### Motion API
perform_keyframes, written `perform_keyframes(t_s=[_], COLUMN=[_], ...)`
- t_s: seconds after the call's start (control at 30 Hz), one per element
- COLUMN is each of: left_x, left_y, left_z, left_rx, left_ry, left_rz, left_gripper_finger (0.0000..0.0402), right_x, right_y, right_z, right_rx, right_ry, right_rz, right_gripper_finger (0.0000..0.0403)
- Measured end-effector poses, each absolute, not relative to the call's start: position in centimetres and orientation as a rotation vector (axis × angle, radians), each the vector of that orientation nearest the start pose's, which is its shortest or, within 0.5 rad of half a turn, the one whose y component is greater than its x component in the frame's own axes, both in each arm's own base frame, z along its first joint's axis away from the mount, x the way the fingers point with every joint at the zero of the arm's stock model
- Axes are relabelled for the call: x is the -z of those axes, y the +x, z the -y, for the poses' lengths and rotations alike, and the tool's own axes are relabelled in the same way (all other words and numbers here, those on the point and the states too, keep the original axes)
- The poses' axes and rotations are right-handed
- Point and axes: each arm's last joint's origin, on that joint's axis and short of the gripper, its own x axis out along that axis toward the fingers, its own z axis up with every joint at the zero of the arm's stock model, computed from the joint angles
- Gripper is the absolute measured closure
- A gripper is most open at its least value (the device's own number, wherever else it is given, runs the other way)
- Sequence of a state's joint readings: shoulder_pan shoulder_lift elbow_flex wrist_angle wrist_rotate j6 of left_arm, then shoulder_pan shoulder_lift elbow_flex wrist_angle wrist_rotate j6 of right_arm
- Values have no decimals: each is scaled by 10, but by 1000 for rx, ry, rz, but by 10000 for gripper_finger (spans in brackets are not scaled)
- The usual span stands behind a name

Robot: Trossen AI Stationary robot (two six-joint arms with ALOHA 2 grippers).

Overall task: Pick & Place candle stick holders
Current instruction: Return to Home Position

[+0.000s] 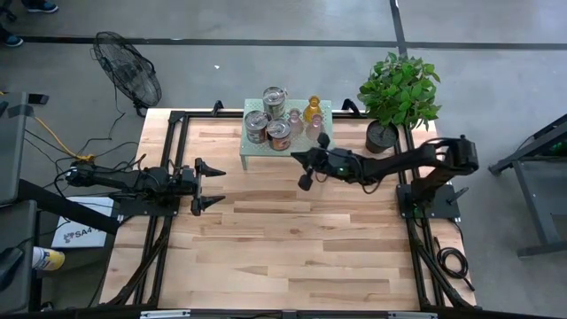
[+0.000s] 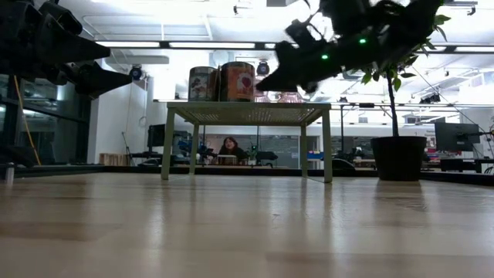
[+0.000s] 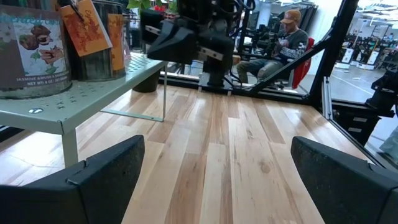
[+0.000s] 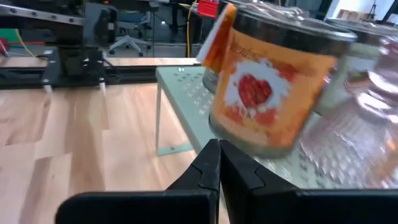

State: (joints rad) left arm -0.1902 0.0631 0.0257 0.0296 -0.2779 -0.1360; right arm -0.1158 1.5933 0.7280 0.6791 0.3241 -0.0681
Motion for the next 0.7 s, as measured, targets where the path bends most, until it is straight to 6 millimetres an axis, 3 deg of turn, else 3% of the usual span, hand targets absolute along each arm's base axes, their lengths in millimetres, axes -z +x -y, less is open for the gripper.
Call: perform_keyframes(t_s=[0.33, 0.7], left_x=[-170, -170], left_y=[99, 99], left_z=[11, 11], left_rx=[-89, -88], left_ry=[-134, -134], left_rz=[-2, -2], left_gripper_finger=[2, 2], right_x=[-195, -181], right_y=[257, 198], right_z=[27, 20], right_rx=[401, 338], right_ry=[-42, 30], right_rz=[-166, -118], right_gripper_finger=[403, 403])
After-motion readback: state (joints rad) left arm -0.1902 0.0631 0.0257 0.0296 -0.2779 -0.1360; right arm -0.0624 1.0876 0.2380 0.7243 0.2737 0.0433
